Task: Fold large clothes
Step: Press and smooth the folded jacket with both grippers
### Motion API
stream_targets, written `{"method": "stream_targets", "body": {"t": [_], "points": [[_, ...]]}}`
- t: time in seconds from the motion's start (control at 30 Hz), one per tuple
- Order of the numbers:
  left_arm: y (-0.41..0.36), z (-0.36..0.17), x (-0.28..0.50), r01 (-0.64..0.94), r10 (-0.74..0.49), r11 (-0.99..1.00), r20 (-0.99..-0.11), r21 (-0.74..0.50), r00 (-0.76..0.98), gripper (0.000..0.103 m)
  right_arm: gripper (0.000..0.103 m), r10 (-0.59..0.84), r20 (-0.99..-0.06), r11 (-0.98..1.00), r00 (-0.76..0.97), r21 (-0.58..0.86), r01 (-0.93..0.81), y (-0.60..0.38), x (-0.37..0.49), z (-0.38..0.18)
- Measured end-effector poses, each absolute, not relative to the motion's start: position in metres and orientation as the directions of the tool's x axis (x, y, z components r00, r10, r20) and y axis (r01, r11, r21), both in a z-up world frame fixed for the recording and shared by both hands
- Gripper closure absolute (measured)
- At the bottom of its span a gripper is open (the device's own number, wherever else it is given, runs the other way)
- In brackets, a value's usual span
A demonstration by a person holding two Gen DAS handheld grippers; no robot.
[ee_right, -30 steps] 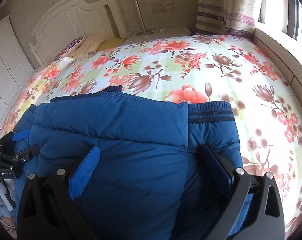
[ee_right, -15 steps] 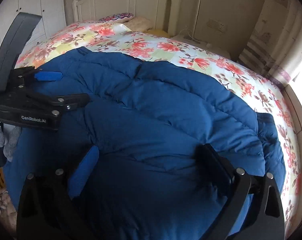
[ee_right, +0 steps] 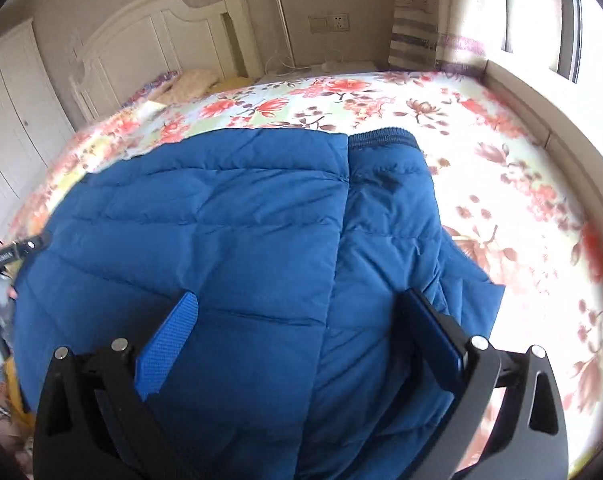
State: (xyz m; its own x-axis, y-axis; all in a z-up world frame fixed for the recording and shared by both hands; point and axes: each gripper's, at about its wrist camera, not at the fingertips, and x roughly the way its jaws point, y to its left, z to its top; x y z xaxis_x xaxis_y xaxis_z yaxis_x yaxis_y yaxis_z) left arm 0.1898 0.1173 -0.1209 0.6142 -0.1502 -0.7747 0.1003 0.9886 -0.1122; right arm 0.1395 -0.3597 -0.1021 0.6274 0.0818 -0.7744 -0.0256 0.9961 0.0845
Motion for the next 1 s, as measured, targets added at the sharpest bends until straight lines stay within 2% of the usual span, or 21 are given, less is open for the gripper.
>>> {"method": "stream_targets", "body": {"t": [0.1, 0.2, 0.27, 0.3, 0.37, 0.4, 0.5, 0.6, 0.7, 0.8, 0.87, 1.0], "points": [[0.114, -0.103, 0.170, 0.065, -0.080, 0.997, -0.719, -0.049, 0.690, 0.004, 0.003, 0.058, -0.733, 0.998, 0.678, 0.028, -0.055, -0.343, 0.123, -0.083], [0.100, -0.075, 0.134, 0.143, -0.169, 0.985, -0.638, -0.092, 0.751, 0.004, 0.003, 0.123, -0.691, 0.986, 0.712, 0.003, -0.166, -0.309, 0.092, -0.062], [0.075, -0.067, 0.114, 0.220, -0.209, 0.974, -0.611, -0.058, 0.763, 0.004, 0.003, 0.165, -0.691, 0.962, 0.704, -0.045, -0.269, -0.278, 0.075, -0.059], [0.056, -0.070, 0.104, 0.277, -0.230, 0.961, -0.618, -0.022, 0.752, 0.004, 0.003, 0.180, -0.700, 0.950, 0.691, -0.057, -0.306, -0.266, 0.071, -0.062], [0.022, -0.095, 0.100, 0.350, -0.235, 0.936, -0.685, 0.030, 0.689, 0.004, 0.003, 0.198, -0.750, 0.917, 0.632, -0.087, -0.390, -0.237, 0.067, -0.084], [0.009, -0.115, 0.101, 0.352, -0.199, 0.934, -0.724, 0.065, 0.660, 0.004, 0.003, 0.175, -0.757, 0.912, 0.629, -0.116, -0.393, -0.229, 0.066, -0.097], [0.004, -0.133, 0.098, 0.344, -0.190, 0.935, -0.693, 0.090, 0.696, 0.004, 0.002, 0.198, -0.728, 0.913, 0.656, -0.107, -0.394, -0.232, 0.064, -0.109], [0.012, -0.127, 0.103, 0.354, -0.212, 0.934, -0.718, 0.051, 0.663, 0.004, 0.003, 0.187, -0.743, 0.918, 0.643, -0.101, -0.384, -0.239, 0.065, -0.100], [0.039, -0.114, 0.091, 0.310, -0.222, 0.951, -0.684, 0.006, 0.695, 0.004, 0.003, 0.162, -0.708, 0.940, 0.687, -0.100, -0.325, -0.260, 0.054, -0.085], [0.073, -0.110, 0.079, 0.221, -0.170, 0.975, -0.656, -0.004, 0.736, 0.004, 0.003, 0.107, -0.678, 0.972, 0.727, -0.084, -0.221, -0.303, 0.040, -0.079], [0.098, -0.123, 0.086, 0.167, -0.136, 0.986, -0.677, -0.020, 0.724, 0.004, 0.003, 0.094, -0.696, 0.984, 0.712, -0.044, -0.174, -0.328, 0.034, -0.092], [0.107, -0.138, 0.088, 0.173, -0.141, 0.985, -0.665, -0.018, 0.734, 0.004, 0.003, 0.214, -0.663, 0.976, 0.718, 0.124, -0.177, -0.357, 0.022, -0.120]]}}
